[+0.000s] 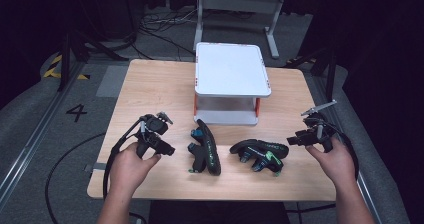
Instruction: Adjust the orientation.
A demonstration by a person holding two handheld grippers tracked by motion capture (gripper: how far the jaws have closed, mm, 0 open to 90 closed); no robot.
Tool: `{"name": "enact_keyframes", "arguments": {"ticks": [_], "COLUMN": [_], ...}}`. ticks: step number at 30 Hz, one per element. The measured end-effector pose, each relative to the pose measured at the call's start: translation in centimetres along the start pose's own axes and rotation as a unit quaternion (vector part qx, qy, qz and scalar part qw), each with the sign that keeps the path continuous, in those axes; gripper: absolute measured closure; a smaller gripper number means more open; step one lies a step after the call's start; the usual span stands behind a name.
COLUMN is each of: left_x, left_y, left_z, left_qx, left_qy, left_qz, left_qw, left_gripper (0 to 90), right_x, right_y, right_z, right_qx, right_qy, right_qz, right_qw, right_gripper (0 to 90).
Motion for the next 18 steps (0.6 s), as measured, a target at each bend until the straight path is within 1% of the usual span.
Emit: {"name": "enact_keyframes", "arguments": {"ticks": [2,3,4,5,7,8,9,10,13,16,18], "left_x": [0.0,-0.1,-0.1,-0.1,0.0,0.0,0.0,0.0,0.0,0.2,0.6], "left_y": [-0.2,-0.3,-0.3,-0.3,-0.4,-0.4,-0.4,-0.3,-0.1,0.2,0.3], "left_z": [-0.3,-0.7,-1.1,-1.1,-2.1,-2.7,-3.1,-3.4,-4.3,-5.1,-5.6], "left_qx": [0.004,0.005,0.01,0.01,0.025,0.04,0.047,0.05,0.068,0.077,0.086], "left_qy": [0.0,0.004,0.005,0.005,0.013,0.016,0.017,0.017,0.025,0.03,0.04], "left_qz": [-0.001,0.0,0.0,0.0,0.005,0.011,0.015,0.017,0.028,0.04,0.049], "left_qw": [1.0,1.0,0.9999,0.9999,0.9996,0.999,0.9986,0.9985,0.997,0.9958,0.9942], "left_gripper": [39.3,39.1,39.1,39.1,39.1,39.1,39.1,39.1,39.3,39.4,39.8], "right_x": [0.0,-0.1,-0.1,-0.1,-0.3,-0.3,-0.3,-0.2,0.0,0.1,0.2], "right_y": [0.1,0.3,0.3,0.3,0.3,0.2,0.2,0.2,0.1,0.0,-0.1], "right_z": [0.0,0.0,0.0,0.0,0.0,0.0,0.1,0.1,0.3,0.5,0.5], "right_qx": [0.002,0.002,0.002,0.002,0.002,0.001,0.0,0.0,-0.003,-0.006,-0.007], "right_qy": [0.0,0.0,0.0,0.0,-0.001,-0.001,-0.002,-0.002,-0.004,-0.005,-0.006], "right_qz": [0.0,0.001,0.001,0.001,-0.002,-0.002,-0.002,-0.001,0.002,0.005,0.004], "right_qw": [1.0,1.0,1.0,1.0,1.0,1.0,1.0,1.0,1.0,1.0,0.9999], "right_gripper": [49.7,49.7,49.7,49.7,49.7,49.7,49.7,49.7,49.5,49.4,49.3]}}
Point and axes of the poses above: each handheld gripper's, and its own axes: x roughly forward along the jaws, y roughly out of its underside, z roughly to its left, the point moved 8 cm from there along x, roughly forward along the jaws, and after that the axes turned 4 degrees about -x, right-handed, at the moved point
